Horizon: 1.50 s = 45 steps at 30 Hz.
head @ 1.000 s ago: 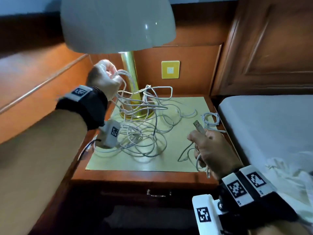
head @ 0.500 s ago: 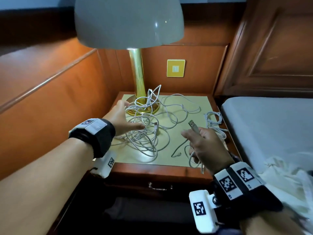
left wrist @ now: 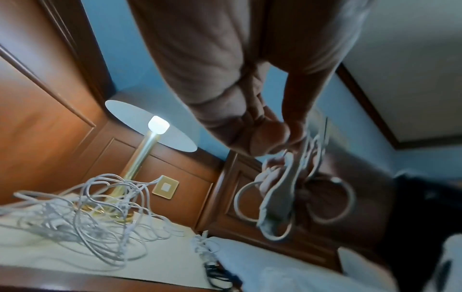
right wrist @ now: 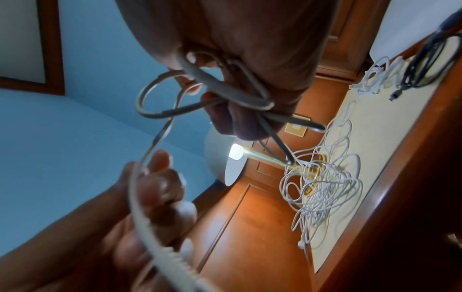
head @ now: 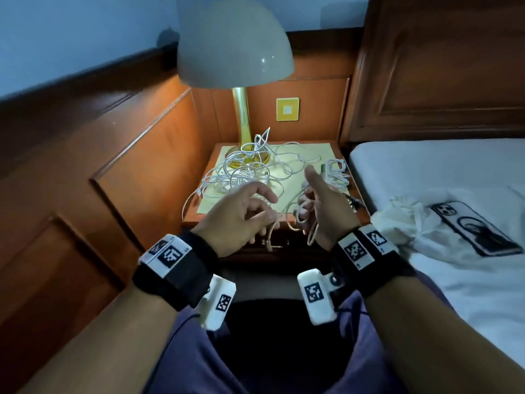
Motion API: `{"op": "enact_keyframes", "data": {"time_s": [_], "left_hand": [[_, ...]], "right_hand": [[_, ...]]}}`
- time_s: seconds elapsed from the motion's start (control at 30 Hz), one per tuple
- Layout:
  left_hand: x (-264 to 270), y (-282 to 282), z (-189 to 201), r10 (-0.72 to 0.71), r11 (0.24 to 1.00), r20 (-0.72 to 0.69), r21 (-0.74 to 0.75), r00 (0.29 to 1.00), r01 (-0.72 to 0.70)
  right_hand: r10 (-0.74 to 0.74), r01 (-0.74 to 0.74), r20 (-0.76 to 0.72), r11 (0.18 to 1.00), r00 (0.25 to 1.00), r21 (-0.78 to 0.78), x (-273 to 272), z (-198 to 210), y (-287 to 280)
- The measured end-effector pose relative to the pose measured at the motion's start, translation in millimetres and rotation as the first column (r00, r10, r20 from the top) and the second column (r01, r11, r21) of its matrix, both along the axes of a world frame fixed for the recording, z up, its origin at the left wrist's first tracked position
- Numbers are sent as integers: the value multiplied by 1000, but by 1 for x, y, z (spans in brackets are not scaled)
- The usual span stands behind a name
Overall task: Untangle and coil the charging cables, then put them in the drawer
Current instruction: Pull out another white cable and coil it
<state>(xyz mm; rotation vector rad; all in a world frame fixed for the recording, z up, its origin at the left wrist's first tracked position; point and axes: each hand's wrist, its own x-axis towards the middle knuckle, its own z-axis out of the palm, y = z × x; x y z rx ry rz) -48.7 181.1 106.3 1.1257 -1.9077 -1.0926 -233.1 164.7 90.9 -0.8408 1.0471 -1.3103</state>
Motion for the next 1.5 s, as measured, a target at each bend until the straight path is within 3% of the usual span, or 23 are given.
{"op": "enact_keyframes", "data": {"time_s": [0.17, 0.27, 0.37, 0.5, 0.6, 0.63, 0.67, 0.7, 0.8, 0.83, 0.93, 1.03, 1.13, 1.23, 1.33, 1.4, 1.5], "left_hand": [[-3, 51, 19, -135, 990, -181, 22, 974, 142], [-10, 53, 28, -180, 983, -200, -64, 963, 171], [-22, 38, 24, -148, 988, -216, -68, 965, 136], [-39, 5, 5, -42, 995, -155, -94, 987, 28], [-44, -40, -5, 106, 949, 3, -299, 994, -100], [-46, -56, -8, 162, 907, 105, -406, 981, -106], [-49, -71, -13, 204, 875, 183, -475, 962, -95], [-52, -83, -23, 210, 878, 214, -471, 954, -88], [-66, -106, -60, 136, 977, 168, -189, 976, -103], [-71, -111, -70, 124, 986, 157, -133, 980, -103], [-88, -127, -78, 100, 977, 250, -208, 963, -48], [-100, -145, -71, 50, 979, 291, -203, 955, 11], [-100, -153, -72, 20, 980, 306, -193, 952, 42], [-97, -154, -70, 41, 982, 237, -187, 971, 4], [-87, -161, -69, 136, 986, 84, -104, 987, -127], [-74, -167, -69, 196, 980, 21, -26, 980, -195], [-63, -165, -72, 237, 969, 182, -115, 954, -219]], "right_hand": [[20, -21, 43, 999, 999, 31, -7, 14, 31], [96, -98, -142, 995, 985, -10, -12, 11, 35], [236, -256, -309, 966, 921, -28, -15, -21, 30], [478, -469, -442, 872, 759, 138, -24, -51, 10], [491, -437, -730, 852, 475, 289, -45, -52, -18], [452, -405, -780, 870, 432, 280, -56, -51, -31], [402, -362, -801, 898, 444, 250, -67, -48, -44], [359, -302, -783, 926, 507, 228, -78, -46, -56], [201, -105, -522, 972, 829, 208, -102, -40, -79], [150, -62, -459, 978, 876, 200, -108, -38, -82], [127, -61, -498, 987, 858, 148, -114, -34, -88], [197, -146, -607, 980, 770, 133, -115, -35, -89], [282, -218, -582, 959, 763, 178, -115, -44, -92], [348, -290, -344, 934, 872, 210, -111, -45, -89], [168, -173, 45, 969, 985, 176, -115, -36, -90], [-18, -14, 215, 989, 977, 144, -126, -30, -93], [-235, 211, 305, 971, 923, 112, -138, -24, -91]]}}
